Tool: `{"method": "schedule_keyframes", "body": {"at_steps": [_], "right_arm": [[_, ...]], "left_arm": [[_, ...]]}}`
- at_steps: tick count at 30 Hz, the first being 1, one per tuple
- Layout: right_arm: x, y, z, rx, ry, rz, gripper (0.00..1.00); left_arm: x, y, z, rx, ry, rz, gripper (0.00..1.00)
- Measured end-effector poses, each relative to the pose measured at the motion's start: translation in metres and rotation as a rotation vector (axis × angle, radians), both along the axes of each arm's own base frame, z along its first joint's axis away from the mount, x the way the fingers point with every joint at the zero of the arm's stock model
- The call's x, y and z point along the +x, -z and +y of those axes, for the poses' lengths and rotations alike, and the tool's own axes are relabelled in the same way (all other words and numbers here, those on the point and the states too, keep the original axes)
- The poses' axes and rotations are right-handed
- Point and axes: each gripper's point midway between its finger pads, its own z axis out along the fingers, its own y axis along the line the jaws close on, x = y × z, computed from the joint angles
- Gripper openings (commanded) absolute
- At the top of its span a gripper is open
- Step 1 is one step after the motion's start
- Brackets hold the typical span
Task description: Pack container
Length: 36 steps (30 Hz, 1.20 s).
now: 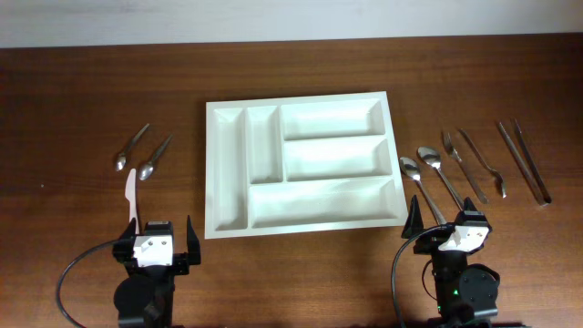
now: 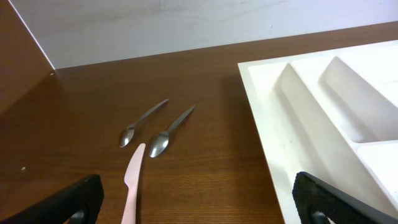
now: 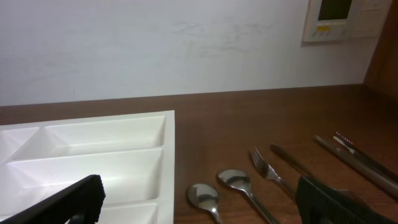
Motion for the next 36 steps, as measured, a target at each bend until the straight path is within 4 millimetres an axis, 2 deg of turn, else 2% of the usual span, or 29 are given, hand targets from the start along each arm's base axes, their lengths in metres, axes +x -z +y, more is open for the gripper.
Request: {"method": "schedule_keyframes", "body": {"at_steps": [5, 36], "right_arm": [[0.0, 0.0, 0.0, 0.0, 0.0, 0.0, 0.98], [0.0, 0.0, 0.0, 0.0, 0.0, 0.0, 0.99]], "left_arm": [[-0.0012, 0.0053, -0.0001, -0.001, 0.0, 0.021, 0.99], [-0.0012, 0.0053, -0.0001, -0.001, 0.0, 0.021, 0.99]]}}
